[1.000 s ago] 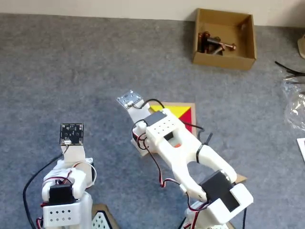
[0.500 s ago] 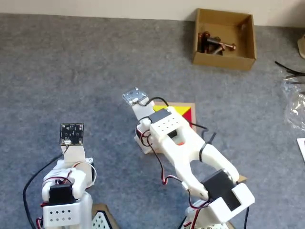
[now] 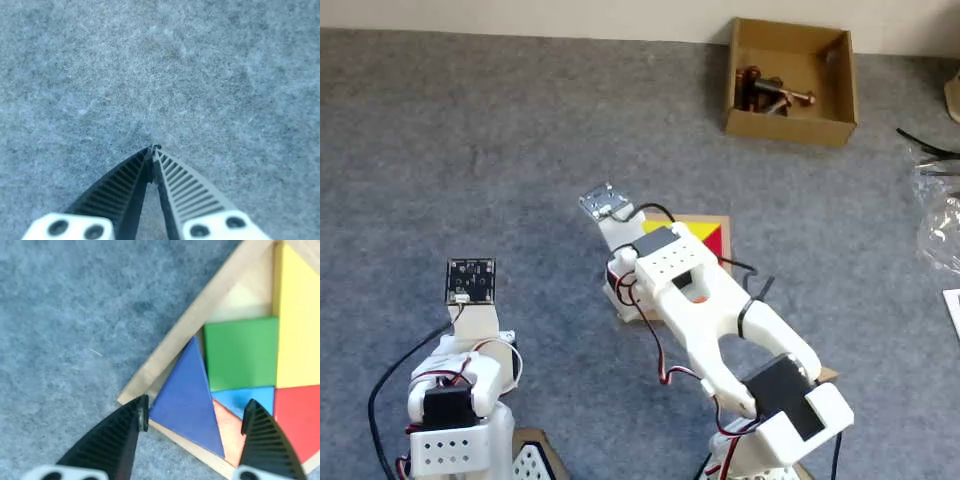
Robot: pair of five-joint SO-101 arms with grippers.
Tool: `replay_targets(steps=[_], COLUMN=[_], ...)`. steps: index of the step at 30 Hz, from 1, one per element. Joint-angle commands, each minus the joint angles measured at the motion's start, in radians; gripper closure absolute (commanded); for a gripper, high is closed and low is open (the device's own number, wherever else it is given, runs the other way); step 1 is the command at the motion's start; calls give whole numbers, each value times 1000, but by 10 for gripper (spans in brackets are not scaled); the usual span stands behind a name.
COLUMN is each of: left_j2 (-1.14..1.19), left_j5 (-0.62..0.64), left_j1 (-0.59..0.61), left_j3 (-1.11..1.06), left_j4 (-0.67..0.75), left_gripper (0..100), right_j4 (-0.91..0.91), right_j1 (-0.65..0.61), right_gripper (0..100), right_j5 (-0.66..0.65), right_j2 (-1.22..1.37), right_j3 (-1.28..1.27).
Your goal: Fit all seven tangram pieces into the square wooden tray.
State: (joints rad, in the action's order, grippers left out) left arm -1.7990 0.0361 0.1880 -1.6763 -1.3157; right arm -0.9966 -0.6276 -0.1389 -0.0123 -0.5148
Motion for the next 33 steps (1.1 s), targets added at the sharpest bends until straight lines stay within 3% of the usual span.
replay_targets(steps=[1,12,20,25,33], left_j2=[7,7,7,7,7], left_j5=[2,2,2,2,2], left_j1=[8,8,8,8,8], left_j3=[-21,-21,-21,-21,-21], left_j4=[-8,-8,-8,-8,-8], left_gripper=[995,995,995,995,995], right_j4=[-36,-104,-231,-323,-555], right_j1=[-31,-27,130,211,415], right_gripper=[721,721,724,724,724], right_j5=[3,-2,-5,-97,-107], right_j2=[-19,-21,-139,-308,-452], right_j3=[99,145,211,208,194])
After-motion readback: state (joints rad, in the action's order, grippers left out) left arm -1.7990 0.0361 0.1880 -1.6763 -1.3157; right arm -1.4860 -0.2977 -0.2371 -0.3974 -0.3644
